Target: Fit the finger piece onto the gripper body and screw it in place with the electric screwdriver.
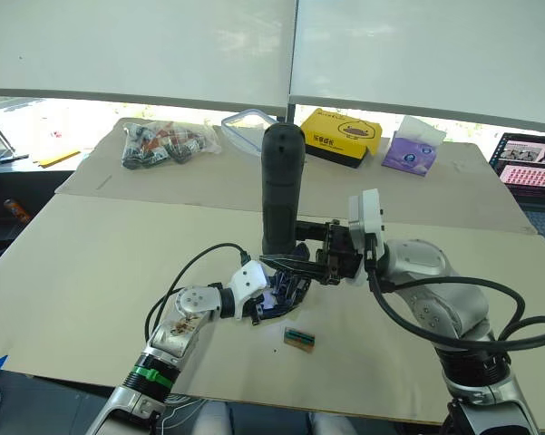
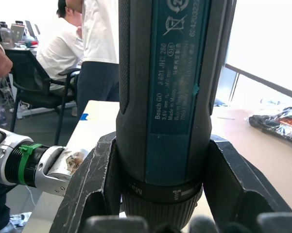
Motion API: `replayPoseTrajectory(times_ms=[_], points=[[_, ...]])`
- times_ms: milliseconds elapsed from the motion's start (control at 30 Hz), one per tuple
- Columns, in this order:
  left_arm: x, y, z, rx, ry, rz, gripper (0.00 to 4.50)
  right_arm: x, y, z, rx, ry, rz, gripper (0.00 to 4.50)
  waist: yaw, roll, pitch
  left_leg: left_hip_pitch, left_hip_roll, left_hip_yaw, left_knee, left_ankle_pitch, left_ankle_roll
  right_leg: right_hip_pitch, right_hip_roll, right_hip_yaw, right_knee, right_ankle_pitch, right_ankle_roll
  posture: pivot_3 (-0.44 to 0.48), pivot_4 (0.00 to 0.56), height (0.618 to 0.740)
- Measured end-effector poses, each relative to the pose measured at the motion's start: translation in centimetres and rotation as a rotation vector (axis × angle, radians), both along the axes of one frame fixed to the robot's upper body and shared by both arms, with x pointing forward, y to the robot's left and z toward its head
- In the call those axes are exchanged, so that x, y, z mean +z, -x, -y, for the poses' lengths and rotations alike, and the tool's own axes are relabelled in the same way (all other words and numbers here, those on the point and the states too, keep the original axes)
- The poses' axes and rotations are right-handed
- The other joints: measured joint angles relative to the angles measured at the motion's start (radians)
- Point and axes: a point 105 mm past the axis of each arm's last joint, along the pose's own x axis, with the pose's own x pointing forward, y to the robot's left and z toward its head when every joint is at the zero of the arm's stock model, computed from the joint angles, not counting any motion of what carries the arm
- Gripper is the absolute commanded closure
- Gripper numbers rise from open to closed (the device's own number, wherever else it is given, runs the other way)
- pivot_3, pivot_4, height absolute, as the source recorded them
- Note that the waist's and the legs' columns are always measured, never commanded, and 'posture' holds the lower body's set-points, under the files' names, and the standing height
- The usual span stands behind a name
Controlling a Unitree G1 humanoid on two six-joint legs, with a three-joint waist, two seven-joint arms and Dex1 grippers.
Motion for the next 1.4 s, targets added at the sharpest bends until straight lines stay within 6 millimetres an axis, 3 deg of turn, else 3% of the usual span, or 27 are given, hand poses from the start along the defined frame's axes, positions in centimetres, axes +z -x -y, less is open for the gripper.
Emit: replayPoseTrajectory(times_ms=[167,333,467,533,633,733,867,1000,1067,1233,1400], points=[[0.0,0.0,0.1,0.003,0.007,0.001,2.22,0.7,0.1,0.4,0.031,-0.003,-0.017,2.57,0.003,0.0,0.001,-0.002,0.0,0.0,0.0,0.0,0.0,-0.002,0.0,0.0,0.0,0.0,0.0,0.0,0.15,0.74],[-0.1,-0.1,0.1,0.005,0.016,0.007,2.22,3.5,0.6,1.7,0.074,-0.081,0.044,2.57,0.005,0.0,0.001,-0.003,0.0,0.0,0.0,0.0,0.0,-0.002,0.0,0.0,0.0,0.0,0.0,0.0,0.15,0.74],[-0.1,-0.1,0.2,0.008,0.023,0.007,2.22,4.3,1.4,2.5,0.109,-0.107,0.052,2.57,0.006,0.0,0.001,-0.003,0.0,0.0,0.0,0.0,0.0,-0.002,0.0,0.0,0.0,0.0,0.0,0.0,0.15,0.74],[-0.1,-0.1,0.2,0.015,0.034,-0.002,1.2,4.7,2.0,2.7,0.128,-0.121,0.055,2.57,0.006,0.0,0.001,-0.003,0.0,0.0,0.0,0.0,0.0,-0.002,0.0,0.0,0.0,0.0,0.0,0.0,0.15,0.74],[-0.1,-0.2,0.2,0.032,0.051,-0.008,0.07,5.5,3.5,3.1,0.175,-0.129,0.039,2.57,0.006,0.0,0.001,-0.003,0.0,0.0,0.0,0.0,0.0,-0.002,0.0,0.0,0.0,0.0,0.0,0.0,0.15,0.74],[-0.1,-0.2,0.0,0.035,0.047,-0.001,0.07,6.3,4.5,3.8,0.189,-0.125,0.01,2.57,0.004,0.0,0.001,-0.003,0.0,0.0,0.0,0.0,0.0,-0.002,0.0,0.0,0.0,0.0,0.0,0.0,0.15,0.74],[-0.1,0.4,-2.0,0.041,0.019,0.006,0.07,7.4,4.8,6.0,0.136,-0.063,-0.056,2.57,-0.009,0.0,0.002,-0.003,0.0,0.0,-0.001,0.0,0.0,-0.003,-0.001,0.001,-0.001,0.0,-0.001,0.0,0.15,0.74],[0.0,1.3,-6.3,0.098,-0.012,-0.013,0.07,7.7,3.2,9.9,-0.041,0.079,-0.144,2.57,-0.021,0.001,0.003,-0.003,0.0,0.001,-0.002,0.0,0.0,-0.004,-0.002,0.001,-0.001,-0.001,-0.002,0.0,0.15,0.74],[0.2,2.0,-7.8,0.102,0.005,-0.044,0.07,6.2,2.5,12.1,-0.131,0.195,-0.262,2.57,-0.019,0.001,0.005,-0.003,0.0,0.002,-0.001,0.0,0.0,-0.004,-0.003,0.001,-0.002,-0.001,-0.002,0.0,0.15,0.74],[2.4,4.2,-12.6,0.091,0.04,-0.055,0.07,-0.7,1.2,19.4,-0.459,0.587,-0.663,2.57,-0.016,0.003,0.01,-0.008,0.0,0.006,-0.002,-0.003,-0.005,-0.017,-0.006,0.002,-0.005,-0.001,-0.005,0.0,0.15,0.74],[4.0,5.3,-13.9,0.018,0.009,-0.041,0.07,-5.9,0.8,23.4,-0.625,0.791,-0.825,2.57,-0.021,0.005,0.011,-0.012,0.0,0.008,-0.001,-0.002,-0.003,-0.022,-0.005,0.004,-0.002,0.0,-0.004,0.0,0.15,0.74]])
